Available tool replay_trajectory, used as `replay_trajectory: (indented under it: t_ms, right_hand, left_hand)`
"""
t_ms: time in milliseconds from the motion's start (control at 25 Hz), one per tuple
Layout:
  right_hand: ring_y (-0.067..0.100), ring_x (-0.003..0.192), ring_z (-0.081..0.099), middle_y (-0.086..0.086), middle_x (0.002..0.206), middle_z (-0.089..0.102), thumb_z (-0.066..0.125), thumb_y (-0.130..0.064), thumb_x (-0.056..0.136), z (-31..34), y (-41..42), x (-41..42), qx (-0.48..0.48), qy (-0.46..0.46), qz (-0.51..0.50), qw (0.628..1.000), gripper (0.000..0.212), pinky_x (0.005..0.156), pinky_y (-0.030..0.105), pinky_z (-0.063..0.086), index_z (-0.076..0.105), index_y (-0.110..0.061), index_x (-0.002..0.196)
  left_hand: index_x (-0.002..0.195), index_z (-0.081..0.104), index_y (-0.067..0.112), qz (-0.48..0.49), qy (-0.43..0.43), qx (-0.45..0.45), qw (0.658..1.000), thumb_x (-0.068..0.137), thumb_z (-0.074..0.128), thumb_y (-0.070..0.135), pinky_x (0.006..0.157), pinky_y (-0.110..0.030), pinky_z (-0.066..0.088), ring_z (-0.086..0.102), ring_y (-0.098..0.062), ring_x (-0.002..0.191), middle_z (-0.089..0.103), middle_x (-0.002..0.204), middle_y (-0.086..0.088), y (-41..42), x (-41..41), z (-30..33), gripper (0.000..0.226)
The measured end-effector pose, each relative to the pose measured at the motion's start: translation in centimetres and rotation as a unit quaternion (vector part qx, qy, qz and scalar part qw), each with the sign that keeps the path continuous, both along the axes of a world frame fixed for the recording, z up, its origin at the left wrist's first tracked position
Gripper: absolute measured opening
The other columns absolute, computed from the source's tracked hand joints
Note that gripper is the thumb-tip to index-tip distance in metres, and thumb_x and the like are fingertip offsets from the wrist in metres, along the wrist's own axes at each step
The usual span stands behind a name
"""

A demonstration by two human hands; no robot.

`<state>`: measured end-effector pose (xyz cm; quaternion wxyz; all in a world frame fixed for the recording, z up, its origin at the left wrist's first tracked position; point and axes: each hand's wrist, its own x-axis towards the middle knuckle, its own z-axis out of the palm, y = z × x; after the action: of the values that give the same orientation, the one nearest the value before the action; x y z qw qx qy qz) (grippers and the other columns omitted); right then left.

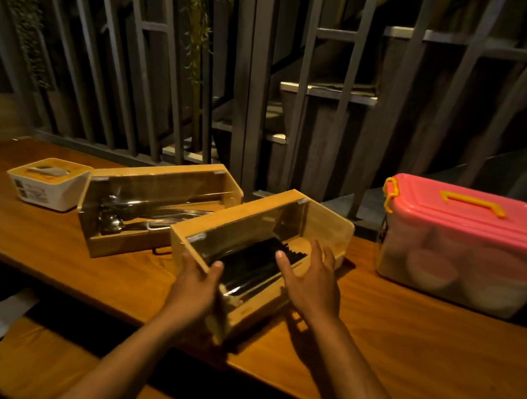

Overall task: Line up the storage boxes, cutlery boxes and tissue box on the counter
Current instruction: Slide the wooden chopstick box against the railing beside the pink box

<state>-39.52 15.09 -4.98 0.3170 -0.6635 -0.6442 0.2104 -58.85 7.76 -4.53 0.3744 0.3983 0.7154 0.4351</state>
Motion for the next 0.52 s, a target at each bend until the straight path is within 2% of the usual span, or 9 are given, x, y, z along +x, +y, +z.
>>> replay_trajectory:
  t_ms: [80,160,200,280,360,440,520]
  right_hand:
    - [0.029,0.150,0.019,0.002,0.166,0.007,0.049,-0.071,0.085,0.2,0.2,1.0,0.002,0.021,-0.011,1.000,0.086,0.113,0.052,0.034,0.018,-0.031,0.155]
    - [0.027,0.150,0.017,0.001,0.166,0.007,0.050,-0.068,0.086,0.1,-0.2,2.3,0.016,0.030,-0.006,0.999,0.083,0.114,0.049,0.030,0.020,-0.031,0.155]
    - [0.026,0.151,0.015,0.000,0.166,0.007,0.051,-0.069,0.086,0.0,-0.7,3.0,0.022,0.026,0.002,0.999,0.082,0.112,0.049,0.031,0.022,-0.033,0.154]
    - [0.025,0.151,0.014,-0.005,0.166,0.006,0.052,-0.074,0.081,-0.3,-1.6,3.9,0.030,0.011,0.027,0.999,0.085,0.109,0.049,0.034,0.023,-0.038,0.153]
    - [0.024,0.151,0.013,-0.009,0.166,0.003,0.053,-0.080,0.074,-0.4,-2.6,4.1,0.029,0.006,0.050,0.998,0.092,0.108,0.049,0.036,0.022,-0.043,0.152]
    - [0.022,0.151,0.009,-0.012,0.165,-0.002,0.054,-0.085,0.068,-0.5,-3.5,3.6,0.027,-0.010,0.074,0.997,0.099,0.110,0.050,0.034,0.019,-0.045,0.152]
    - [0.021,0.152,0.002,-0.016,0.164,-0.008,0.050,-0.092,0.061,-0.8,-4.2,3.0,0.036,-0.048,0.093,0.994,0.106,0.112,0.053,0.031,0.014,-0.048,0.151]
  left_hand:
    - [0.158,0.000,0.024,0.004,0.001,-0.014,1.000,0.095,0.048,0.053,0.112,-0.046,0.037,0.040,-0.037,0.139,0.030,0.160,-0.013,0.2,4.5,0.0,0.084]
    - [0.157,-0.008,0.021,0.017,-0.007,-0.032,0.999,0.094,0.051,0.053,0.111,-0.044,0.034,0.035,-0.038,0.143,0.022,0.163,-0.013,0.3,7.6,-0.3,0.092]
    - [0.158,-0.004,0.022,0.019,-0.017,-0.030,0.999,0.092,0.055,0.053,0.111,-0.045,0.035,0.036,-0.038,0.142,0.025,0.162,-0.013,0.4,8.3,-0.6,0.094]
    - [0.155,0.015,0.027,0.048,-0.068,-0.002,0.996,0.087,0.062,0.054,0.108,-0.051,0.041,0.044,-0.037,0.135,0.037,0.155,-0.011,0.8,7.6,-0.8,0.087]
    - [0.147,0.028,0.028,0.125,-0.090,0.025,0.988,0.084,0.064,0.054,0.104,-0.054,0.043,0.045,-0.038,0.131,0.038,0.151,-0.013,2.1,5.6,-0.5,0.077]
    - [0.146,0.030,0.026,0.182,-0.036,0.055,0.981,0.085,0.063,0.055,0.104,-0.054,0.041,0.041,-0.039,0.133,0.034,0.152,-0.016,3.7,3.0,0.2,0.075]
    - [0.148,0.032,0.026,0.141,0.013,0.092,0.986,0.086,0.060,0.059,0.104,-0.054,0.041,0.042,-0.037,0.133,0.037,0.151,-0.015,5.0,1.3,1.0,0.076]
